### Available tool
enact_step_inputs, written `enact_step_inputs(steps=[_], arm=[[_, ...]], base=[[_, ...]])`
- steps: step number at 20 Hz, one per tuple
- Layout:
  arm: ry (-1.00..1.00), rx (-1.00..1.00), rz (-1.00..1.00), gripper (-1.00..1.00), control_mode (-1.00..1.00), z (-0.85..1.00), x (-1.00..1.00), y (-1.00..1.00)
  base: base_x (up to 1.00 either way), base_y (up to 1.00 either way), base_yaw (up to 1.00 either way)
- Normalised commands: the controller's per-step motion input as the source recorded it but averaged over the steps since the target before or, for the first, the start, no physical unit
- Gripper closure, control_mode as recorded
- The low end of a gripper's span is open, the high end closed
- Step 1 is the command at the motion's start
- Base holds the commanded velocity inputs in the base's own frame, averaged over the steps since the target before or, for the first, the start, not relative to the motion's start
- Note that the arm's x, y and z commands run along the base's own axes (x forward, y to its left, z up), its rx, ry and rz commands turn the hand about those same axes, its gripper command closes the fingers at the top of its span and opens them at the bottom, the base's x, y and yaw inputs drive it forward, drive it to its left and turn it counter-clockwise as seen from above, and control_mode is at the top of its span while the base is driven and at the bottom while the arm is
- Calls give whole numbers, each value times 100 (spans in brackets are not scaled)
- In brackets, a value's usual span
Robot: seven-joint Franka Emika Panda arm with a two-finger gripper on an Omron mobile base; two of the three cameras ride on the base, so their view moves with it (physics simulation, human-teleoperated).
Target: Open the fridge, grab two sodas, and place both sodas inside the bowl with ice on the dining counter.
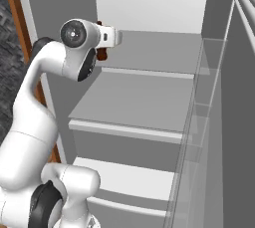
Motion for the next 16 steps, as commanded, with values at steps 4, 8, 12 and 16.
enact_step_inputs(steps=[4,8,12,16], arm=[[2,0,2,-100,-100,-21,28,0],[0,0,1,-100,-100,-17,24,1],[0,0,0,-100,-100,-10,18,11],[0,0,0,-100,-100,-3,19,12]], base=[[0,0,0],[0,0,0],[0,0,0],[0,0,0]])
